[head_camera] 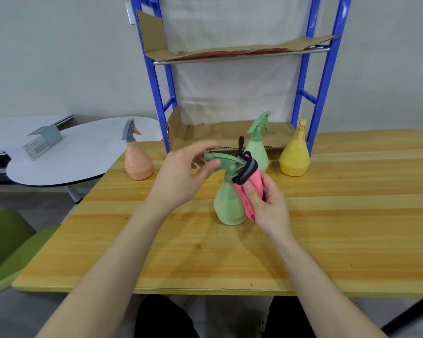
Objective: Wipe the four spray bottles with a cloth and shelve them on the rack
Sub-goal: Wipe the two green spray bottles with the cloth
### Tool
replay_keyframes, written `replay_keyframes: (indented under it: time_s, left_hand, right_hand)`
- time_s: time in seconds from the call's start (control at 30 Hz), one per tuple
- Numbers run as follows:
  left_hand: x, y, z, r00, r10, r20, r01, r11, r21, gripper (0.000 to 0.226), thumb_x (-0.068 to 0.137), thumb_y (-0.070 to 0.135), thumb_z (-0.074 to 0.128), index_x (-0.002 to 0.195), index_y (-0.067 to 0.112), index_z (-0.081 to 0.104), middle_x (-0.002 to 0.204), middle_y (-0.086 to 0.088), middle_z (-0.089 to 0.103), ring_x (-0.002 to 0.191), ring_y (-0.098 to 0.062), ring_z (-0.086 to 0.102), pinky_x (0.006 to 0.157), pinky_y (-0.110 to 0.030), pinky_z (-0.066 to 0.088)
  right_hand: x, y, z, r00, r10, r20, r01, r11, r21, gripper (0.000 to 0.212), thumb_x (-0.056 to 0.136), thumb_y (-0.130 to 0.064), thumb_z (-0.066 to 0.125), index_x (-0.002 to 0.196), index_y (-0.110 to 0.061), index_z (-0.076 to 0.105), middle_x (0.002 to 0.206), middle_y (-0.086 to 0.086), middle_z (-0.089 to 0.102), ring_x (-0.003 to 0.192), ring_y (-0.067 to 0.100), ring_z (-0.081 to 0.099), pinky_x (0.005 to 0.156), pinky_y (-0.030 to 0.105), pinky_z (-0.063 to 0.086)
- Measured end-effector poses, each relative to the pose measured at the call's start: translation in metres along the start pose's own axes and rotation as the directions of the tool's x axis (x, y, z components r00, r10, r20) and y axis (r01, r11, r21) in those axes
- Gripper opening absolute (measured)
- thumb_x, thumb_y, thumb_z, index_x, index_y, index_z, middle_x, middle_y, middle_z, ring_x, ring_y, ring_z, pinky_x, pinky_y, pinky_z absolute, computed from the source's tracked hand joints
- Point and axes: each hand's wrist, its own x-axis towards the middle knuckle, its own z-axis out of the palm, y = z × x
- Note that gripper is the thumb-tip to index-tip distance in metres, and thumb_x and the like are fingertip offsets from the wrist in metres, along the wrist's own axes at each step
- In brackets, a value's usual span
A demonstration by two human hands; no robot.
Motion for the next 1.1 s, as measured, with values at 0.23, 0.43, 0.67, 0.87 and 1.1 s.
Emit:
replay_keyframes:
  time_s: [0.23,0.43,0.67,0.87,1.1]
  left_hand:
    - [0.015,0.008,-0.005,0.999,-0.025,0.02,0.023,0.994,0.103,0.019,0.098,0.031,0.079,0.115,0.03,0.085,0.086,0.008,0.082,0.075,-0.005,0.071,0.08,-0.019,0.056]
    - [0.01,0.002,-0.01,1.0,0.002,0.003,-0.002,0.99,0.138,0.013,0.098,0.03,0.078,0.11,0.029,0.082,0.082,0.011,0.077,0.074,-0.002,0.067,0.079,-0.03,0.059]
    - [0.024,0.023,-0.008,0.973,0.123,0.193,-0.176,0.94,0.292,0.025,0.105,0.044,0.058,0.122,0.036,0.074,0.077,0.013,0.061,0.074,-0.007,0.058,0.07,-0.039,0.056]
    - [0.046,0.026,-0.022,0.874,-0.048,0.483,-0.044,0.983,0.178,0.042,0.11,0.027,0.042,0.144,0.026,0.066,0.102,0.008,0.075,0.092,0.0,0.065,0.083,-0.026,0.051]
    - [0.05,0.001,-0.016,0.94,0.054,0.337,-0.133,0.967,0.217,0.03,0.108,0.044,0.059,0.133,0.033,0.072,0.121,0.005,0.055,0.109,-0.01,0.056,0.094,-0.029,0.048]
  right_hand:
    - [0.005,-0.01,0.022,1.0,-0.024,0.008,0.024,0.998,-0.059,0.032,0.092,-0.029,0.085,0.12,-0.024,0.069,0.108,-0.01,0.077,0.099,0.007,0.072,0.084,0.023,0.056]
    - [0.008,-0.004,0.012,0.994,-0.074,-0.08,0.056,0.978,-0.203,0.009,0.102,-0.029,0.072,0.102,-0.021,0.07,0.087,-0.005,0.073,0.081,0.019,0.066,0.071,0.037,0.054]
    - [0.011,-0.003,-0.051,0.995,0.001,0.103,0.084,0.564,-0.821,0.01,0.106,-0.019,0.061,0.1,-0.024,0.056,0.085,0.0,0.069,0.078,0.031,0.064,0.062,0.039,0.045]
    - [0.014,-0.018,-0.068,0.999,-0.003,0.034,0.025,0.742,-0.67,0.007,0.109,-0.026,0.058,0.104,-0.022,0.06,0.087,-0.006,0.067,0.079,0.017,0.062,0.062,0.034,0.042]
    - [0.014,-0.029,-0.055,0.998,-0.032,0.055,0.054,0.885,-0.462,0.008,0.109,-0.034,0.059,0.108,-0.028,0.065,0.091,-0.008,0.072,0.086,0.02,0.069,0.073,0.041,0.055]
